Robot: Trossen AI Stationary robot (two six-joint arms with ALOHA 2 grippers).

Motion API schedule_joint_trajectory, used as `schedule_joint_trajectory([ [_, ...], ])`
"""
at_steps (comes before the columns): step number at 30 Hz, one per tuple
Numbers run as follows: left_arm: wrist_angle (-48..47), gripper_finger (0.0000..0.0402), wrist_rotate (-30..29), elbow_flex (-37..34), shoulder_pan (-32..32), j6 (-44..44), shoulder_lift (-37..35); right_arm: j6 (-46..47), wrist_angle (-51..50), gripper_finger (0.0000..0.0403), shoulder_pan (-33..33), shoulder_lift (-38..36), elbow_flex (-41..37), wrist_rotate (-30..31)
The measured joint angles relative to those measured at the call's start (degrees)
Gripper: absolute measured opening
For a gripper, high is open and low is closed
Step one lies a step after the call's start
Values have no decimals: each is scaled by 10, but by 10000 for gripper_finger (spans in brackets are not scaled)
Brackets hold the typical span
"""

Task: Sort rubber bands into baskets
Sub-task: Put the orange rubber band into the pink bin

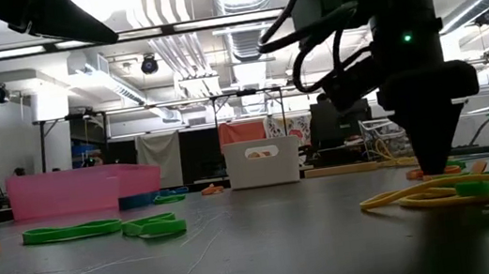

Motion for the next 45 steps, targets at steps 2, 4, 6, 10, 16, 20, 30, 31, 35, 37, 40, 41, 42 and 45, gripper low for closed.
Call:
schedule_joint_trajectory([
  [2, 0, 132, 0, -2, 0, 0, 0, -2, 1, 104, 0, 7, 1, 0],
  [4, 1, 132, 0, -3, 0, 0, 0, -2, 4, 87, 0, 10, 1, -1],
  [6, 1, 132, 0, -3, 0, 0, 0, -2, 6, 61, 0, 10, 0, -2],
  [10, 1, 132, 0, -3, 0, 0, 0, -20, 7, 16, 1, 7, 0, -1],
  [16, 3, 132, 17, -3, 0, 0, 0, -51, 31, 9, 0, -22, -5, 16],
  [20, 28, 132, 91, -6, 0, 23, 0, -95, 137, 9, -1, -63, -13, 18],
  [30, 68, 132, 125, -11, 0, 114, -4, -286, 580, 8, -34, -73, -36, 8],
  [31, 57, 132, 115, -6, -1, 116, -7, -303, 618, 8, -43, -64, -32, 8],
  [35, 7, 132, 81, 33, -2, 116, -27, -349, 722, 8, -86, -34, 2, 9],
  [37, -23, 132, 67, 54, -3, 116, -36, -351, 742, 8, -110, -15, 26, 9],
  [40, -74, 132, 43, 89, -6, 116, -52, -351, 761, 8, -143, 23, 66, 10],
  [41, -92, 132, 35, 102, -7, 115, -58, -351, 769, 8, -152, 38, 81, 10],
  [42, -110, 132, 26, 114, -7, 115, -62, -351, 774, 8, -162, 53, 98, 10],
  [45, -150, 132, 10, 147, -8, 115, -76, -351, 793, 8, -184, 105, 152, 9],
])
